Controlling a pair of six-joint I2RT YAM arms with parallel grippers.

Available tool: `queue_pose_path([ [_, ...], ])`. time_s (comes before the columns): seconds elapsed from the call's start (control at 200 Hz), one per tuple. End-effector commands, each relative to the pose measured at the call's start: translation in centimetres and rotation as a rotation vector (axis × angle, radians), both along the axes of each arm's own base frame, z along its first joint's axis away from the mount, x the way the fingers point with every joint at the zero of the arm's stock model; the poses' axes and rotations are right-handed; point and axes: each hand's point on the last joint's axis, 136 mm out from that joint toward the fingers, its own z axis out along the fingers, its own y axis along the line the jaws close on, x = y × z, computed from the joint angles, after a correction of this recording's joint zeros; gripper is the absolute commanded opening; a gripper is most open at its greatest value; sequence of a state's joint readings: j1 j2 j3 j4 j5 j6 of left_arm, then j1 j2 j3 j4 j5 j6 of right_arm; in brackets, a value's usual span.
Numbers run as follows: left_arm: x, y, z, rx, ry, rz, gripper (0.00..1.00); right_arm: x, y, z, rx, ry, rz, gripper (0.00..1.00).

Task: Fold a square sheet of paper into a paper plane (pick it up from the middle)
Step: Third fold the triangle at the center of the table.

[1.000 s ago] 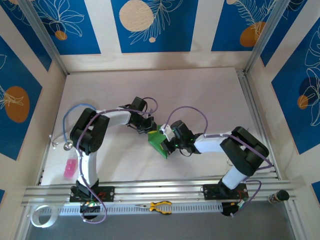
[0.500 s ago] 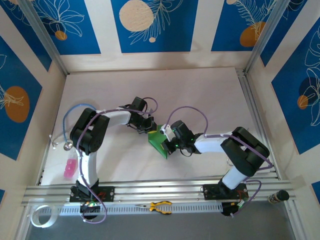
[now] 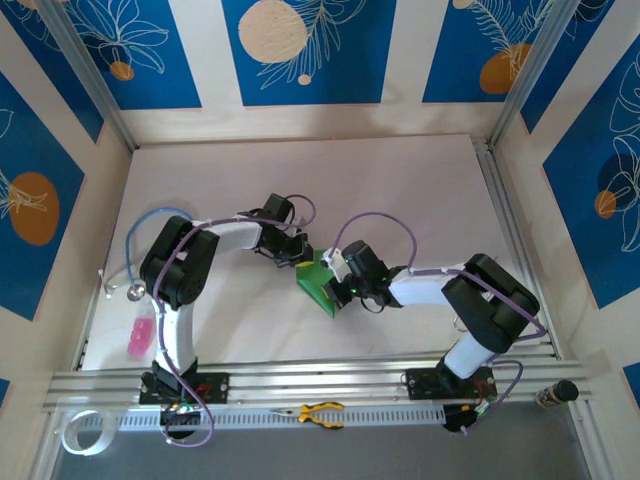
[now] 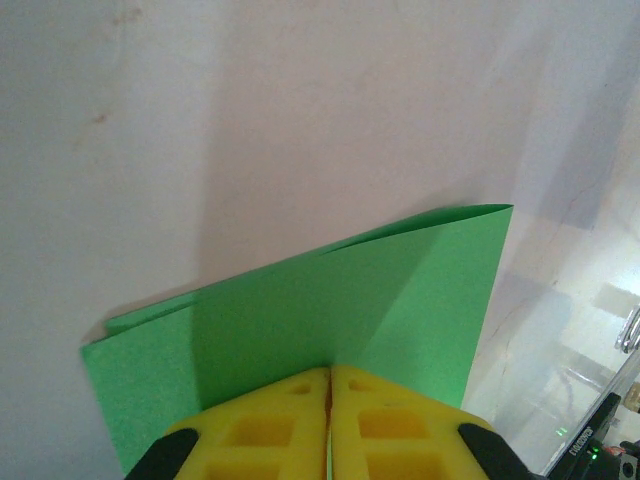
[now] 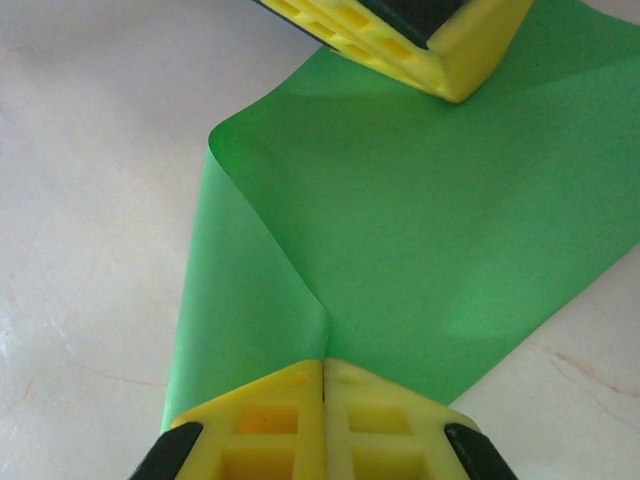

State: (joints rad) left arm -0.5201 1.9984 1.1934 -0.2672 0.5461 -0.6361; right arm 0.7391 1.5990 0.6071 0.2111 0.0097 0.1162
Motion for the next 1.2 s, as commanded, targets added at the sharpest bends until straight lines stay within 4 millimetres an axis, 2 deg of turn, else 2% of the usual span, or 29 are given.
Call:
queue_pose_path([
  [0.0,-1.14,1.14,-2.51,0.088,0.052,-0.006,0.1,0.61,0.18,0.82,0.002,-0.018,-0.003,0.0],
  [1.191,-1.16,1.1,-2.55,0.084,0.054,-0.005,0.1,0.48,0.36,0.1,-0.021,0.011,-0.004,0.0],
])
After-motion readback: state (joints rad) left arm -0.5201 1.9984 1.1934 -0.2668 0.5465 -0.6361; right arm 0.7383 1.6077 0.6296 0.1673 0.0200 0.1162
